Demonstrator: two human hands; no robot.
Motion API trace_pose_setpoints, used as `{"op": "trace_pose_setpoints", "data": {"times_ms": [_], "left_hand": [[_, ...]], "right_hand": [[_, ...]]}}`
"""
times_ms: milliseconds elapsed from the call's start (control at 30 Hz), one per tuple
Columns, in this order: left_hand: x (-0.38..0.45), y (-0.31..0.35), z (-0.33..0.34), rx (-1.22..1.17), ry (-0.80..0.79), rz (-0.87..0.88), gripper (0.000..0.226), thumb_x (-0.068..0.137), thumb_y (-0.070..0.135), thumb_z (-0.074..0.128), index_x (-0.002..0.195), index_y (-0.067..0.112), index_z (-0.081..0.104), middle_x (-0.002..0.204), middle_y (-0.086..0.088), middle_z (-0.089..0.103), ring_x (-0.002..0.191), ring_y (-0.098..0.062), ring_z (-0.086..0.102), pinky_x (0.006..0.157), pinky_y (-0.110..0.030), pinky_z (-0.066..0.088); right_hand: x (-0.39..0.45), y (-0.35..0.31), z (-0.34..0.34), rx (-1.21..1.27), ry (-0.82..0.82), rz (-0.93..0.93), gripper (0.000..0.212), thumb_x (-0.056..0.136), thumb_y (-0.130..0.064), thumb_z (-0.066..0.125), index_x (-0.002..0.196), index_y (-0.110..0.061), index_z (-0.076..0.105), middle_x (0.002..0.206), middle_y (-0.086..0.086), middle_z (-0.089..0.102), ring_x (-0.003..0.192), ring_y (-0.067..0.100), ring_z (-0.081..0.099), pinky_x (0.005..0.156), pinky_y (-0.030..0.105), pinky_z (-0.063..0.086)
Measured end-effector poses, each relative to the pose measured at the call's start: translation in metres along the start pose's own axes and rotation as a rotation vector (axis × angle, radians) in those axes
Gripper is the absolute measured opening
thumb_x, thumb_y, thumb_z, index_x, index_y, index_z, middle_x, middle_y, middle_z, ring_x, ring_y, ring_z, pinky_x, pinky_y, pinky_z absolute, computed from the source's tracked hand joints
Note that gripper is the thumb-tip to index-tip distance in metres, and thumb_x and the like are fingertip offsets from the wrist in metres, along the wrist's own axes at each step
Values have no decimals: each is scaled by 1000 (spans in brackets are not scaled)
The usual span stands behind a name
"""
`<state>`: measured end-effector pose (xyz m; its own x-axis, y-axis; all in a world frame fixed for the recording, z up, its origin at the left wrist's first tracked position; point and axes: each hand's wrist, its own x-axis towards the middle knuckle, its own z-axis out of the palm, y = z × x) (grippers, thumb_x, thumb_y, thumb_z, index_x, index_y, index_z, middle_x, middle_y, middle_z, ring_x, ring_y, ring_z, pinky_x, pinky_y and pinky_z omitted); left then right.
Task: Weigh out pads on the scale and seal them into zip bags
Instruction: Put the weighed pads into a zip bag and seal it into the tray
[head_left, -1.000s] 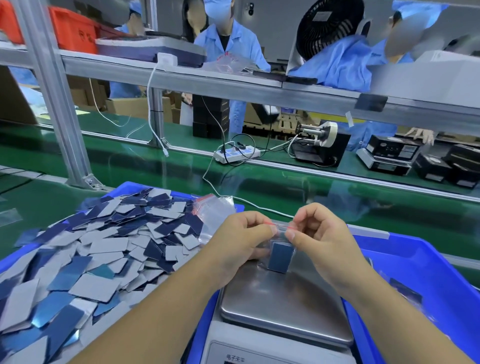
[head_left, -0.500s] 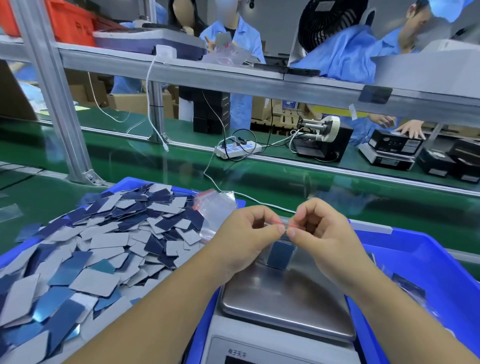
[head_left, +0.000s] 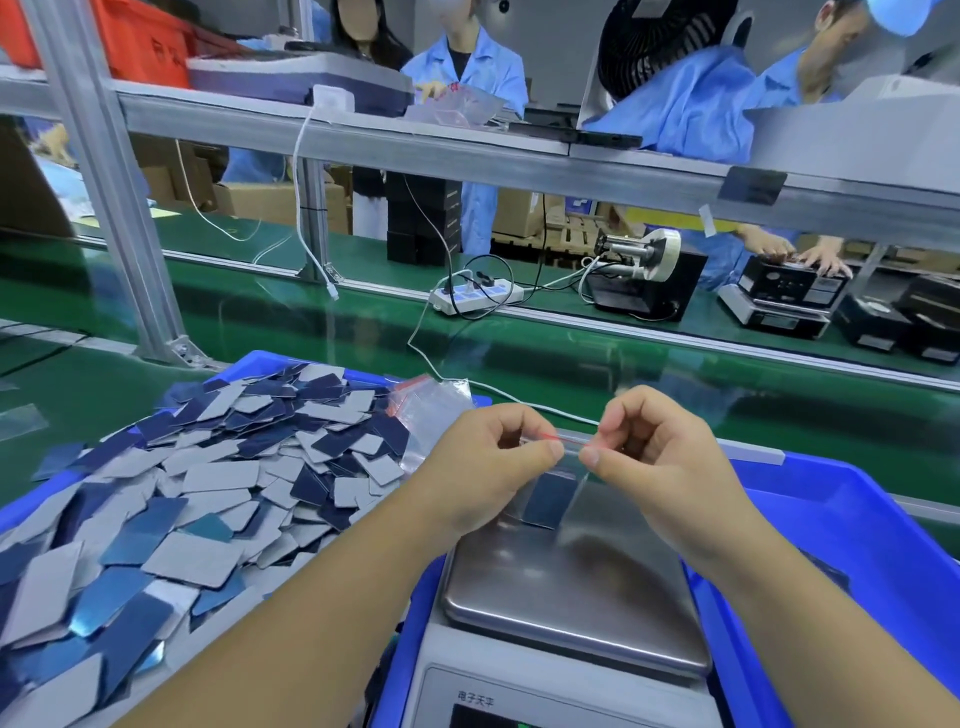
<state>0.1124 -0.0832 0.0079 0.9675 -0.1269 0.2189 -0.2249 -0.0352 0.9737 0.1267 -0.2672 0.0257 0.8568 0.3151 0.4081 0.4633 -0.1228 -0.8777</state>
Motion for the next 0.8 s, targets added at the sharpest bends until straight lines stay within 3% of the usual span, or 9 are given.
{"op": "trace_pose_setpoints", "data": {"times_ms": [133, 233, 300, 400, 533, 667, 800], "left_hand": [[0, 4, -7, -18, -11, -30, 6, 78, 24, 75, 72, 24, 74, 72, 2, 63, 69, -12, 54, 69, -20, 44], [1, 0, -9, 9, 24, -27, 19, 87, 12, 76, 72, 24, 75, 73, 4, 67, 72, -11, 57, 76, -25, 46], [0, 0, -10, 17, 18, -9, 26, 88, 9, 74, 69, 28, 75, 71, 7, 67, 70, -8, 57, 73, -18, 46], [1, 3, -10, 17, 17, 9, 23, 84, 14, 77, 69, 32, 77, 70, 9, 68, 70, -5, 59, 71, -13, 46], [2, 3, -11, 17, 36, -11, 14, 82, 18, 81, 75, 29, 80, 76, 7, 74, 73, -2, 64, 72, -11, 47], [1, 4, -10, -53, 35, -51, 6, 69, 32, 80, 75, 30, 79, 74, 7, 72, 68, -3, 61, 68, -16, 47], [1, 2, -10, -36, 81, -41, 13, 72, 23, 83, 66, 30, 75, 68, 7, 67, 65, -6, 57, 67, -17, 45]], "right_hand": [[0, 0, -4, 3, 16, 5, 22, 72, -12, 73, 78, -30, 60, 67, -6, 63, 65, 14, 56, 62, 24, 49], [-1, -1, -7, 15, -16, 10, 30, 77, -2, 73, 78, -30, 61, 67, -6, 62, 65, 13, 56, 63, 24, 49], [0, -1, -7, 9, -36, 18, 26, 79, -4, 72, 80, -28, 62, 69, -8, 62, 65, 10, 55, 63, 23, 48], [0, -1, -7, -25, -66, 64, 12, 76, -22, 71, 85, -28, 68, 73, -9, 63, 69, 9, 55, 65, 21, 46], [2, 4, -5, -217, -64, 31, 3, 78, -28, 69, 76, -30, 68, 64, -14, 60, 59, 4, 49, 59, 14, 39], [1, 8, -7, -209, -35, 30, 4, 77, -31, 69, 74, -29, 68, 64, -12, 60, 60, 8, 49, 60, 20, 41], [1, 9, -8, -191, -20, 60, 9, 75, -35, 70, 76, -26, 69, 65, -8, 60, 62, 11, 50, 65, 31, 42]]}}
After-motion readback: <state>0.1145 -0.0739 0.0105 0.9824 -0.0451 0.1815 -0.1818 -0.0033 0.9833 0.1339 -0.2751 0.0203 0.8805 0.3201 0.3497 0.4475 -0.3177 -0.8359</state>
